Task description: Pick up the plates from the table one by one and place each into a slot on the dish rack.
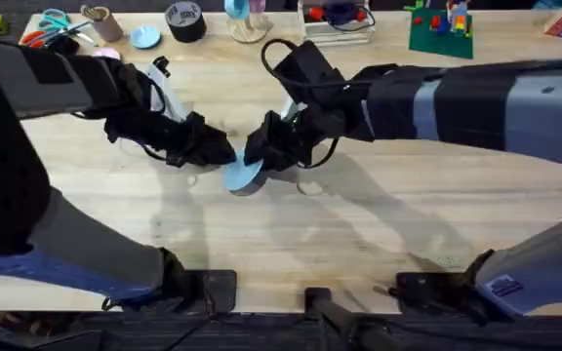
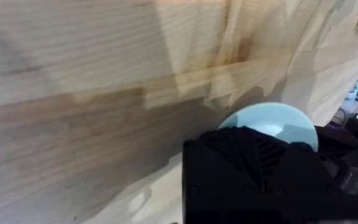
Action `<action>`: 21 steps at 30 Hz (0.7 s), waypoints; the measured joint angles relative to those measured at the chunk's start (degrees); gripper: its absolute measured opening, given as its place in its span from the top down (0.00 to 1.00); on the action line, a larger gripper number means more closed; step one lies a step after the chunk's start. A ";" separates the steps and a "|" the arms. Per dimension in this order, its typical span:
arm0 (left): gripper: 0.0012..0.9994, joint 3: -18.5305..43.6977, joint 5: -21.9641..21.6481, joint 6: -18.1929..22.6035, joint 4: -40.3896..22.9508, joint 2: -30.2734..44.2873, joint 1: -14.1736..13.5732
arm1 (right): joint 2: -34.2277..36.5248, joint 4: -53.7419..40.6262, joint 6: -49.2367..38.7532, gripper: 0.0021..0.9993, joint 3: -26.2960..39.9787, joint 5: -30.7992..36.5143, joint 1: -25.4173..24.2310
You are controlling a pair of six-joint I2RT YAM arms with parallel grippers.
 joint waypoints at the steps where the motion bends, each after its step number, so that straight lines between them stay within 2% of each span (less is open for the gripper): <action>1: 0.96 0.00 0.12 0.06 0.00 0.00 0.00 | -0.01 -0.02 -0.41 0.97 0.00 -0.25 0.00; 8: 0.96 0.06 -0.74 0.41 -0.30 -1.99 -0.30 | 0.00 -0.61 -6.09 0.97 -0.04 -2.30 -0.37; 17: 0.96 7.07 -6.06 2.92 -9.65 -14.02 -0.39 | -0.11 -1.90 -12.86 0.97 -0.26 -4.74 -1.44; 21: 0.96 11.07 -8.50 4.42 -14.33 -19.87 -0.39 | -2.57 -5.89 -16.21 0.97 -0.42 -4.31 -2.91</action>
